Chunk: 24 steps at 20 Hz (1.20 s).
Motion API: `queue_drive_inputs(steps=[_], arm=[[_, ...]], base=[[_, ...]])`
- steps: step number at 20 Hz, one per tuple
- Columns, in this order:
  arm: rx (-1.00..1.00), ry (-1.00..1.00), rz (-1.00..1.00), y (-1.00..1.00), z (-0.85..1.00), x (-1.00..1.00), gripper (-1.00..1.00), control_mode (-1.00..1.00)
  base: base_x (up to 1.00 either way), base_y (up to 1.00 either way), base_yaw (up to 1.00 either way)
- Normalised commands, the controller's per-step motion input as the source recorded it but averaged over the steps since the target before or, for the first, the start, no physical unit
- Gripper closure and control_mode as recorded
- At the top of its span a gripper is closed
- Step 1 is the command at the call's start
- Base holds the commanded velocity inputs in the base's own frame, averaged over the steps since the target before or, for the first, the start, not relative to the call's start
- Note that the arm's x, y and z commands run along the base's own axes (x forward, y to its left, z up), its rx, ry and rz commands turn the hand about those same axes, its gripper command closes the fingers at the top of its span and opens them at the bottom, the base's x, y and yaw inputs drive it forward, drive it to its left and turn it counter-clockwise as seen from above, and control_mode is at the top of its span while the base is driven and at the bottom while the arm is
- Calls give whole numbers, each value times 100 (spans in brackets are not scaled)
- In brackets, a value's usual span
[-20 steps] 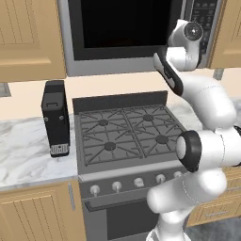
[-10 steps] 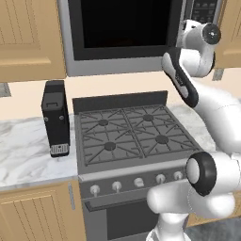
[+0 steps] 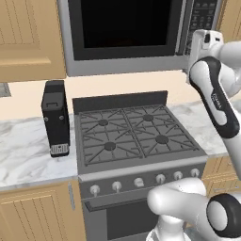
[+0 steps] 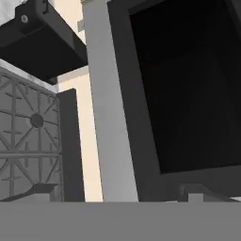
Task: Pick the corn from the sink and place it in the bowl. Then pick the bowl and place it in the microwave. Then close the microwave door and press the start button.
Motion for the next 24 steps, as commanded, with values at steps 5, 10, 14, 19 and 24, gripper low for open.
queue_drive_inputs(steps=[5, 10, 14, 19, 24], arm=[[0, -9, 24, -83, 6, -49, -100, -100], [0, -8, 17, -56, 0, -34, -100, -100], [0, -10, 1, -79, 1, 4, -100, -100], [-1, -3, 0, -28, -3, 36, 100, -100], [-3, -2, -4, 0, -4, 50, 100, -100]], base=[[0, 0, 0], [0, 0, 0], [0, 0, 0], [0, 0, 0], [0, 0, 0]])
